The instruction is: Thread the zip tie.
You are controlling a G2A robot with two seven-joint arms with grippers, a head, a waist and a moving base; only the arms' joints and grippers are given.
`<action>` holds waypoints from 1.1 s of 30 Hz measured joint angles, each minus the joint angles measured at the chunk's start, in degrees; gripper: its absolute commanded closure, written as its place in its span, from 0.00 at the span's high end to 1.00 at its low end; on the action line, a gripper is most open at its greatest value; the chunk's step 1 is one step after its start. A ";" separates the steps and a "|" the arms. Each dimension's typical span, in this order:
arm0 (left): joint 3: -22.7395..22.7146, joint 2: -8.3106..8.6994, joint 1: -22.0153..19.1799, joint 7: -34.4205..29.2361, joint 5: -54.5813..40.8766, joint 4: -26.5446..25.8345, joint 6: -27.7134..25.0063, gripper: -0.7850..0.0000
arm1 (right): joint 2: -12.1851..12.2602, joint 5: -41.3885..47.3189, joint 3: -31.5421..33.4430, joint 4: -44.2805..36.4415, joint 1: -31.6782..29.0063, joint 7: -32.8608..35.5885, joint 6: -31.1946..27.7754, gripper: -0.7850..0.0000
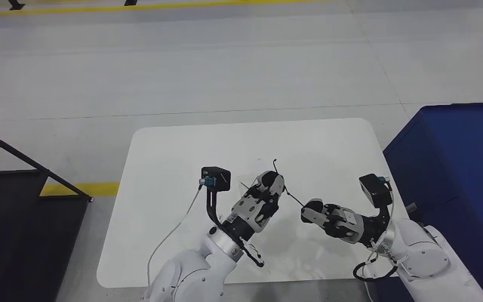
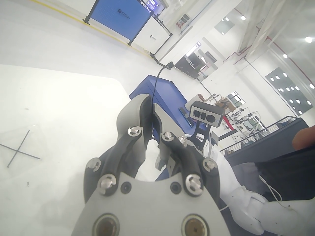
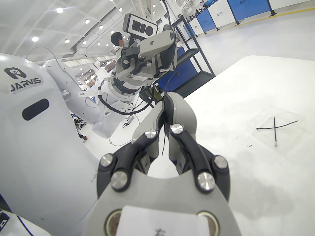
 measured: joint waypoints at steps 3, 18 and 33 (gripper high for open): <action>0.12 -0.06 -0.42 -0.13 -0.07 0.64 0.39 0.00 | 0.00 0.00 0.00 0.00 0.00 0.00 0.00 0.00; 1.14 -0.25 -1.08 0.08 0.33 1.46 1.52 0.00 | 0.00 0.00 0.00 0.00 0.00 0.00 0.00 0.00; 1.99 -0.31 -0.61 0.23 1.12 0.66 2.22 0.00 | 0.00 0.00 0.00 0.00 0.00 0.00 0.00 0.00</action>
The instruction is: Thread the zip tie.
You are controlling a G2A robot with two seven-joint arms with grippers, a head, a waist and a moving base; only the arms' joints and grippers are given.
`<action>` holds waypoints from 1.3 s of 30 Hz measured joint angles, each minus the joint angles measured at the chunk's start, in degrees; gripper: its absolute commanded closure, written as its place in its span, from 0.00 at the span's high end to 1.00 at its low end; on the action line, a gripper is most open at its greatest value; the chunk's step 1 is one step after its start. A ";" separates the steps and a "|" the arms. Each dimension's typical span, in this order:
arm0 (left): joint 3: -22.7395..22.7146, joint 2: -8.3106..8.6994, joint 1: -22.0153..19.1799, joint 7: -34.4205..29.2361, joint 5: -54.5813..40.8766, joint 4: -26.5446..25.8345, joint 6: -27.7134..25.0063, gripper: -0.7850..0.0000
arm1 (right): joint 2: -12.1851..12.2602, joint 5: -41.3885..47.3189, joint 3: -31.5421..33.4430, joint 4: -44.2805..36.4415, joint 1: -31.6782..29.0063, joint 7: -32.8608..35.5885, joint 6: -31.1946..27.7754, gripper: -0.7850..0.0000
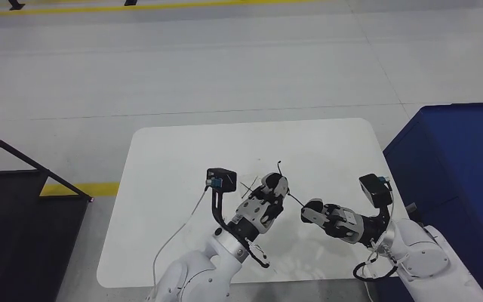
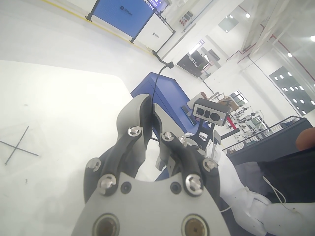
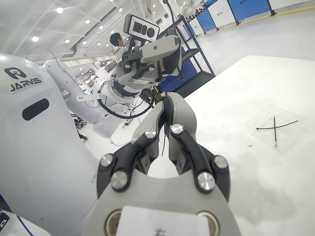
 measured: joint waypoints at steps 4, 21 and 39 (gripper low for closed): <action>0.02 -0.14 -0.14 -0.96 -1.80 0.43 1.12 0.00 | 0.00 0.00 0.00 0.00 0.00 0.00 0.00 0.00; -2.58 -0.41 -1.35 -2.73 -9.54 1.06 4.28 0.00 | -0.55 -5.11 1.27 -2.08 -0.69 -6.41 0.22 0.00; -2.50 -0.47 -2.61 -6.00 -12.79 1.83 6.38 0.00 | -1.74 -23.01 2.21 -4.18 -2.38 -16.13 0.97 0.00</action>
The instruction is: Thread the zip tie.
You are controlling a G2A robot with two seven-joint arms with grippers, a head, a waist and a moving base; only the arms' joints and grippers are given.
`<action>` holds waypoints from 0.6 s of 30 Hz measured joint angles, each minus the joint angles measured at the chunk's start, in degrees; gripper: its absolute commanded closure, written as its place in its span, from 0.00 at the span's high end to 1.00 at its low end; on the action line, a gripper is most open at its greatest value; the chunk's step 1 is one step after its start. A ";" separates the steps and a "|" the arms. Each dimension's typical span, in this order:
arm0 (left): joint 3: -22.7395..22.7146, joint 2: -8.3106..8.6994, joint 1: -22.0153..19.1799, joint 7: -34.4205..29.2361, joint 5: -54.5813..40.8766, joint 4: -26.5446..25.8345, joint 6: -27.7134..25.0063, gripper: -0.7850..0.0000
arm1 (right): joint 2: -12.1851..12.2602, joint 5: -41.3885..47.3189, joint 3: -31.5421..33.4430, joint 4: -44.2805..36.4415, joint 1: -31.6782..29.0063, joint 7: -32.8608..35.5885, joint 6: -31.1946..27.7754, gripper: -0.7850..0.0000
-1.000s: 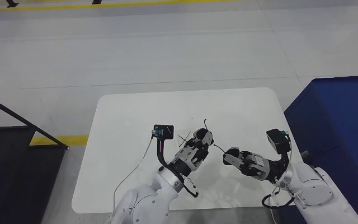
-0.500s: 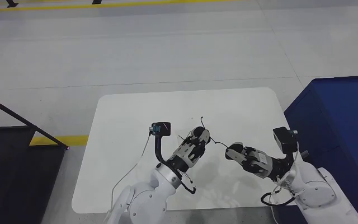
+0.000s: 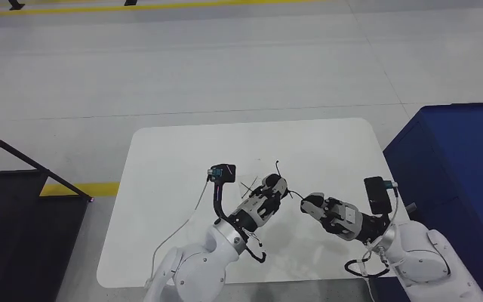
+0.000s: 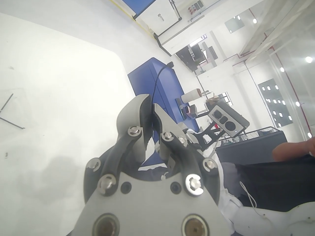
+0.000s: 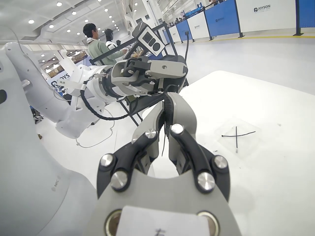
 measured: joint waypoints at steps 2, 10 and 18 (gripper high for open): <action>-0.22 0.04 0.02 -0.12 -0.21 -0.15 0.03 0.00 | -0.12 -1.10 -0.34 -0.09 -0.20 -0.84 0.14 0.00; -0.13 0.33 0.71 0.54 1.97 -0.73 -1.32 1.00 | -0.31 -2.04 -1.22 -0.44 -0.47 -1.52 0.42 0.00; -1.56 0.81 2.26 1.63 2.97 -2.21 -4.94 1.00 | 0.00 6.22 -2.07 -0.55 -1.01 1.82 0.88 0.00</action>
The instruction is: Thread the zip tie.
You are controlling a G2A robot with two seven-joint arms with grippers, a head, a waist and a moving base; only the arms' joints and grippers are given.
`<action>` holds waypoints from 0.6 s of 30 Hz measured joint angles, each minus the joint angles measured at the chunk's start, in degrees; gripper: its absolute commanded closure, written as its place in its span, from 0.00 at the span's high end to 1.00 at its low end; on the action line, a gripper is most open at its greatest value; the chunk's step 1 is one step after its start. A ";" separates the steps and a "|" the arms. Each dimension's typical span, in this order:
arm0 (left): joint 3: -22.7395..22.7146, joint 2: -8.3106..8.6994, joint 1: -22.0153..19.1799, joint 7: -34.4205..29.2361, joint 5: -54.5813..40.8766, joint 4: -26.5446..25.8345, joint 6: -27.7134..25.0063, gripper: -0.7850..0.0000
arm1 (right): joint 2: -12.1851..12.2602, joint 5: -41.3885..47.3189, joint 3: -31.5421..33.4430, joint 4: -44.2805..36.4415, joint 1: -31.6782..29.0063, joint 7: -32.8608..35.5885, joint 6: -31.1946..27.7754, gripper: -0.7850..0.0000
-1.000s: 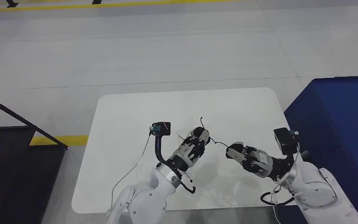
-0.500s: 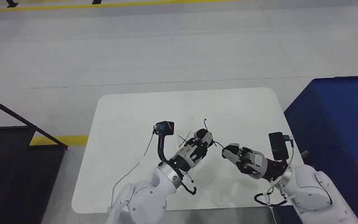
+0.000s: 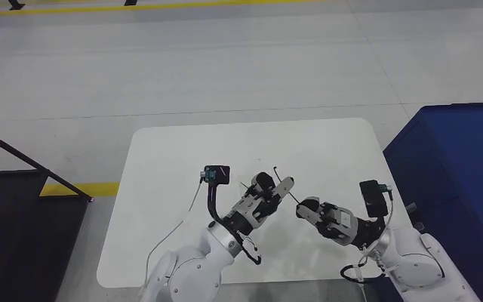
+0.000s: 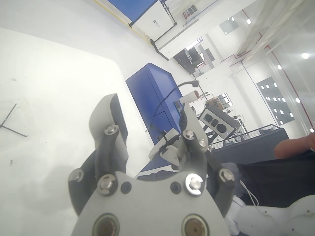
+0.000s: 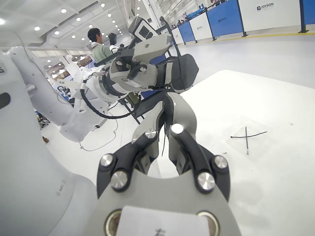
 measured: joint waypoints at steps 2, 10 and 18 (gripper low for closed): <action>-0.99 0.29 0.82 1.31 1.35 -0.01 -2.74 1.00 | 0.34 5.40 -0.16 -0.24 0.05 3.12 0.57 0.00; -6.59 1.63 5.57 13.83 7.03 3.74 -22.22 1.00 | 1.85 32.43 0.60 -0.20 1.93 18.96 9.22 0.00; -7.24 1.85 6.45 17.88 9.68 5.01 -26.83 1.00 | 2.36 44.65 2.01 0.61 3.64 27.58 14.70 0.00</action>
